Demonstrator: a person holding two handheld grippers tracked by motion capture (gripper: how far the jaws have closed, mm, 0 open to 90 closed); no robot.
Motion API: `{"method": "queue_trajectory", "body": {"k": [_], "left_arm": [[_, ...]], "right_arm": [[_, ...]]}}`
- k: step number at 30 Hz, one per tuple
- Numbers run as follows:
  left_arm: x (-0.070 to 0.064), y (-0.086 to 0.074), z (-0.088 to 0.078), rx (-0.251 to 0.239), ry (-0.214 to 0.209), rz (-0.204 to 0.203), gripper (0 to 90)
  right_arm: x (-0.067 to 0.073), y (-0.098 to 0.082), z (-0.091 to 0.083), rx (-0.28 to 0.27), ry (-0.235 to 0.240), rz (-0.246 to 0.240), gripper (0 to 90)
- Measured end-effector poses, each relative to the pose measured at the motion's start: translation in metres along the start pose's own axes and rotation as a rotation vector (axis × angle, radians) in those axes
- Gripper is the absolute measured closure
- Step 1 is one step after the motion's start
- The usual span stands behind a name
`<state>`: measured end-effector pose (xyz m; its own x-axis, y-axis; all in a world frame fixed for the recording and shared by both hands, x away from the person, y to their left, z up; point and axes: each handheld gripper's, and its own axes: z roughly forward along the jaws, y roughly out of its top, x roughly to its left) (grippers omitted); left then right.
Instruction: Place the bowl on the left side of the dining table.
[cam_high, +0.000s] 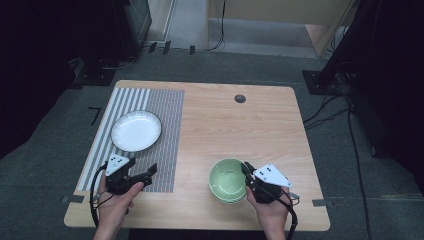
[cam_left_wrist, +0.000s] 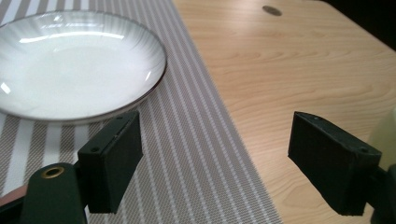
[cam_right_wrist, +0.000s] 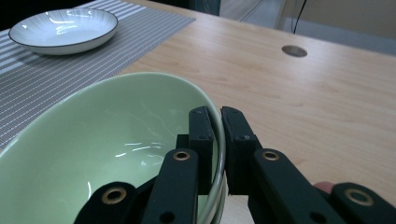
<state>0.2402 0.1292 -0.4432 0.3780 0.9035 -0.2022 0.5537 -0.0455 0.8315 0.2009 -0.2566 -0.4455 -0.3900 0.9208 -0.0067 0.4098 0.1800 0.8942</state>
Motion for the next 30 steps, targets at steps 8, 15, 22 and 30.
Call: {"method": "queue_trajectory", "body": {"k": [8,15,22,30], "left_arm": [[-0.02,0.016,0.004,-0.04,-0.057,0.032,17.4],[-0.027,0.016,0.008,-0.036,-0.081,0.05,17.5],[-0.032,0.013,0.012,-0.034,-0.088,0.055,21.9],[-0.032,0.013,0.012,-0.039,-0.074,0.065,21.3]], "right_arm": [[0.003,0.005,-0.008,-0.075,-0.031,-0.051,84.5],[0.005,0.003,-0.003,-0.031,-0.021,-0.071,84.5],[0.0,0.003,0.0,-0.006,0.013,-0.029,84.3],[0.002,0.01,0.0,0.103,-0.018,0.048,76.5]]}}
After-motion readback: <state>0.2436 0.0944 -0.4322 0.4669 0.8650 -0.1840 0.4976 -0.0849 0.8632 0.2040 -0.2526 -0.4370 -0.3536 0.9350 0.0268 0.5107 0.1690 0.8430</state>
